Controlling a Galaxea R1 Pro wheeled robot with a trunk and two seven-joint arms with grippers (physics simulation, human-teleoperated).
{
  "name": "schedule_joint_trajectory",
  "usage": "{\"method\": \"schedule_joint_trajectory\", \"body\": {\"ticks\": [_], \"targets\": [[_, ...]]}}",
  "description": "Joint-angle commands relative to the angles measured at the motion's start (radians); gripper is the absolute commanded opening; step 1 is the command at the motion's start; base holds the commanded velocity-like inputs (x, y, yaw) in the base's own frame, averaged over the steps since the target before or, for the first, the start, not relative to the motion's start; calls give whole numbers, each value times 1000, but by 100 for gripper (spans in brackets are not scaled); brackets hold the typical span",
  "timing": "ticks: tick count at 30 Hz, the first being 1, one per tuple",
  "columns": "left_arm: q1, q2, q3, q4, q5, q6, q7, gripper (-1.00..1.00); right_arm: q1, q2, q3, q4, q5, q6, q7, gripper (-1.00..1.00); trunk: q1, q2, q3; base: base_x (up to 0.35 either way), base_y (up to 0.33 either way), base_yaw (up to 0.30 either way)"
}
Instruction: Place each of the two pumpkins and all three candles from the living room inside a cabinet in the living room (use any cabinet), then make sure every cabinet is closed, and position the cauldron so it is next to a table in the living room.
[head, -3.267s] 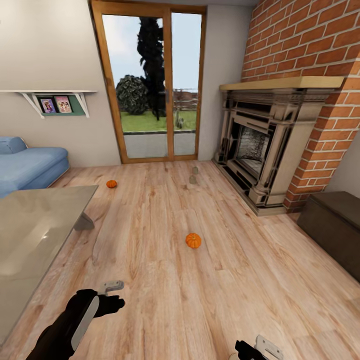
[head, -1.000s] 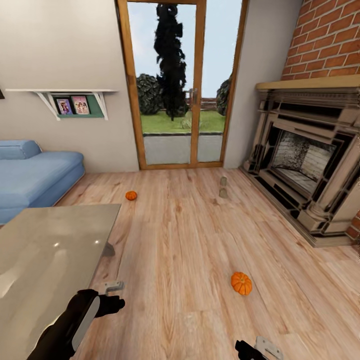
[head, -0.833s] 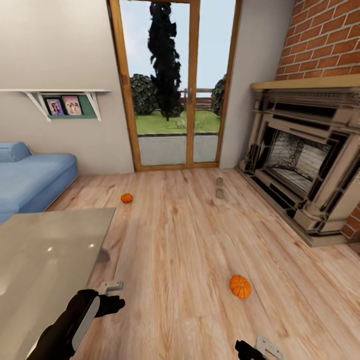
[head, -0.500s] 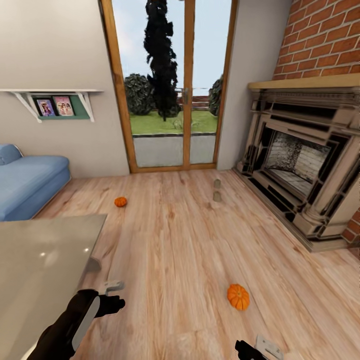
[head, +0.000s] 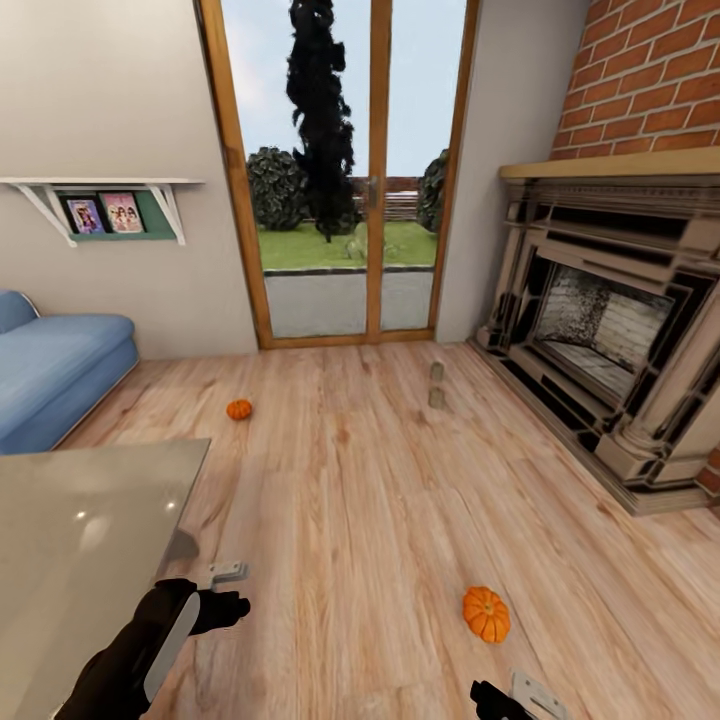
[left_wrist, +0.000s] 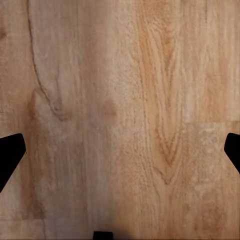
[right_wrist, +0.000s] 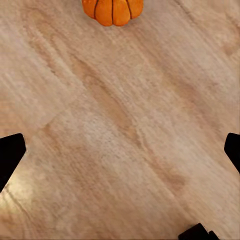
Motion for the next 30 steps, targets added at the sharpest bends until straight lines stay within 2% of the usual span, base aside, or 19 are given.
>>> {"method": "schedule_joint_trajectory", "body": {"ticks": [1, 8, 16, 23, 30], "targets": [[0, 1, -4, -1, 10, 3, 10, 100, -1, 0, 9, 0, -10, -4, -4, 100, 0, 0, -1, 287, 121, 0], [0, 1, -4, 0, 10, 3, 10, 100, -1, 0, 8, 0, -10, -5, -4, 100, 0, 0, -1, 299, 109, -23], [0, 1, -4, 0, 10, 3, 10, 100, -1, 1, 8, 0, -10, -5, -4, 100, 0, 0, -2, 307, 31, -192], [0, 1, -4, 0, 10, 3, 10, 100, -1, 0, 8, 0, -10, -5, -4, 100, 0, 0, -3, 317, 37, -24], [0, 1, -4, 0, 11, 3, 10, 100, -1, 0, 8, 0, -10, -5, -4, 100, 0, 0, -3, 275, 166, -1]]}}
